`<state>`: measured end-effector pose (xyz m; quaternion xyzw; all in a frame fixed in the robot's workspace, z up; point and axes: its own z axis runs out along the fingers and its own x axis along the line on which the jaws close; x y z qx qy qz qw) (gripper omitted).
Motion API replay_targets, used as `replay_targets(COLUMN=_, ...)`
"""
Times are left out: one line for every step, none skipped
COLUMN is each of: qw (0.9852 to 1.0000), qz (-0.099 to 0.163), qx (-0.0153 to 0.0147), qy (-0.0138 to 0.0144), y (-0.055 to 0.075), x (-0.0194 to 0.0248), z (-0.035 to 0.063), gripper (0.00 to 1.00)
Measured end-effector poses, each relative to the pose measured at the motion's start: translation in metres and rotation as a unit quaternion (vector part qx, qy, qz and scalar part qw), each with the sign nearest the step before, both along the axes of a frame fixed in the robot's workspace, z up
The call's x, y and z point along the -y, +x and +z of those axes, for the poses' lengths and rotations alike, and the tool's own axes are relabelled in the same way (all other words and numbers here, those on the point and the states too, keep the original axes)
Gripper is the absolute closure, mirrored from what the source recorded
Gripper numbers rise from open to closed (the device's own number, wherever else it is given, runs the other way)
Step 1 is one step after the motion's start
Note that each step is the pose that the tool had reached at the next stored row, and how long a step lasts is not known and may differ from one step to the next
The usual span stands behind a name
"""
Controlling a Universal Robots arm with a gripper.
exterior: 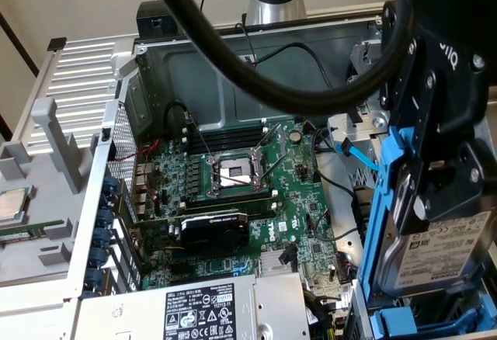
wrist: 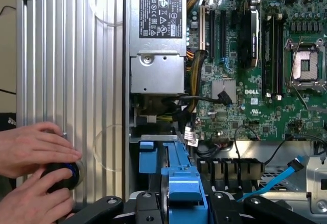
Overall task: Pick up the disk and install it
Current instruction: 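Insert the disk into the insertion slot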
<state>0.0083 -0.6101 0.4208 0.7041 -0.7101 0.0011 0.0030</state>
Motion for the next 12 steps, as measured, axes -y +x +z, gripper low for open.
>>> replay_targets(qw=1.0000, qz=0.000, qx=0.0000, qy=0.0003, y=0.0000, x=0.0000, z=-0.0004, gripper=0.63)
replay_targets(qw=1.0000, qz=0.000, qx=0.0000, qy=0.0007, y=0.0001, x=0.0000, z=-0.0008, gripper=0.63)
replay_targets(qw=1.0000, qz=0.000, qx=0.0000, qy=0.0011, y=0.0001, x=0.0000, z=-0.0013, gripper=0.63)
replay_targets(qw=1.0000, qz=0.000, qx=0.0001, qy=0.0014, y=0.0001, x=0.0000, z=-0.0017, gripper=0.63)
replay_targets(qw=1.0000, qz=0.000, qx=0.0000, qy=0.0015, y=0.0001, x=0.0000, z=-0.0019, gripper=0.63)
replay_targets(qw=1.0000, qz=0.000, qx=0.0000, qy=0.0016, y=0.0001, x=0.0000, z=-0.0020, gripper=0.63)
replay_targets(qw=1.0000, qz=0.000, qx=0.0000, qy=0.0017, y=0.0001, x=0.0000, z=-0.0022, gripper=0.63)
replay_targets(qw=1.0000, qz=0.000, qx=0.0000, qy=0.0020, y=0.0001, x=0.0000, z=-0.0024, gripper=0.63)
replay_targets(qw=1.0000, qz=0.000, qx=0.0000, qy=0.0022, y=0.0001, x=0.0000, z=-0.0027, gripper=0.63)
replay_targets(qw=1.0000, qz=0.000, qx=0.0000, qy=0.0023, y=0.0000, x=0.0000, z=-0.0028, gripper=0.63)
replay_targets(qw=1.0000, qz=0.000, qx=0.0000, qy=0.0026, y=0.0000, x=0.0000, z=-0.0030, gripper=0.63)
replay_targets(qw=1.0000, qz=0.000, qx=0.0000, qy=0.0029, y=0.0000, x=0.0000, z=-0.0032, gripper=0.63)
